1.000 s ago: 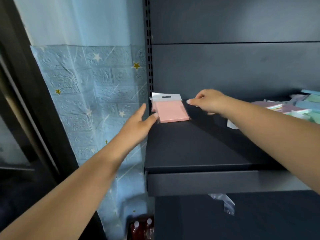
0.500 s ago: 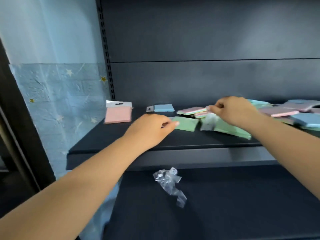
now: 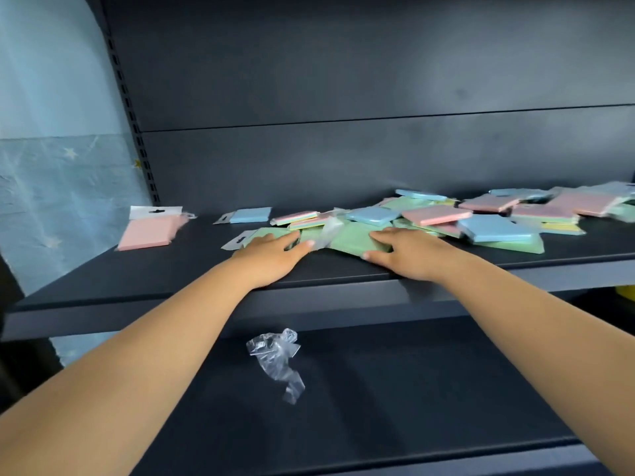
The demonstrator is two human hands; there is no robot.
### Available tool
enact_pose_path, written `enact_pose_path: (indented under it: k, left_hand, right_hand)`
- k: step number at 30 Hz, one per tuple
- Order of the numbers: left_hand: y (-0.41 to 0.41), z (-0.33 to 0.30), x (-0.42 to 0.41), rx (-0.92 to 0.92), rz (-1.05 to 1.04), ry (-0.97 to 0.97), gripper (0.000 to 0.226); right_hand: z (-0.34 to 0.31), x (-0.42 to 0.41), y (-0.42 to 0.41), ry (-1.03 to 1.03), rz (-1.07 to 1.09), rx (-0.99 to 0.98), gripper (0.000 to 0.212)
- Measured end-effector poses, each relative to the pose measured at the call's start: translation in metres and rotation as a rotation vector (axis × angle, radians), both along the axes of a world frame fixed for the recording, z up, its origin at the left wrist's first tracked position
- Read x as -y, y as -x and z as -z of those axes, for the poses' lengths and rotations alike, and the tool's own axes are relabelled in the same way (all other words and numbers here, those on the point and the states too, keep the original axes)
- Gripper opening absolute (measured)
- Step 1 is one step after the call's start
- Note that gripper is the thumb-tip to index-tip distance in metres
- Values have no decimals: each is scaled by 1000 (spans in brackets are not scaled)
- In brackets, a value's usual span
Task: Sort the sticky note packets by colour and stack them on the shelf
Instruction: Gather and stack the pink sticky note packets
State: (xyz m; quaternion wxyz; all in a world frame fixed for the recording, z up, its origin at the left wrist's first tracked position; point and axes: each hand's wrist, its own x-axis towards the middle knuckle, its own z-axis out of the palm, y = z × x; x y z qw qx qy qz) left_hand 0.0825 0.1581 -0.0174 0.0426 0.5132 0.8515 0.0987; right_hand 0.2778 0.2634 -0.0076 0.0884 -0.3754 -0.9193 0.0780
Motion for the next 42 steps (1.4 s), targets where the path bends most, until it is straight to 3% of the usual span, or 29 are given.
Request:
enact_pose_path:
  k: [3,7,9,13,16,21,27,31,36,39,42]
  left_hand:
    - [-4,-1,-10,-46,17,2,57]
    - [-5,-3,-26,-82,113,70,55]
    - [-6,-3,-30,-37,146,93,57]
    - [-7,-9,-24,39,243,57,54]
    - [-3,-9,-17,43,316,45,50]
    - [4,-12,-25,153,335,48,49]
    - [5,-8,-51,129,315,83,55]
    - [11,-5,-65,190,293,34,48]
    - [-9,-7,-83,213,260,-24,30]
    - [-21,-8,-92,204,176,-162,38]
    - [-42,-11,-101,94,114,-243,55]
  right_hand:
    - [-2,-20,1,-89,19,-152,42]
    - [-9,-41,9,16,78,-459,35]
    - [-15,-49,18,-32,91,-520,37]
    - [-28,-70,42,-163,111,-472,31]
    - [-27,-93,60,-64,161,-341,41]
    - [-18,-115,67,131,68,-121,68]
    - [-36,-136,47,190,-2,-210,64]
    - [-45,-139,17,79,6,-59,57]
    - [-37,-159,-34,126,290,21,72]
    - [-26,-160,-41,270,296,-7,75]
    - [-21,-156,-43,285,271,-107,69]
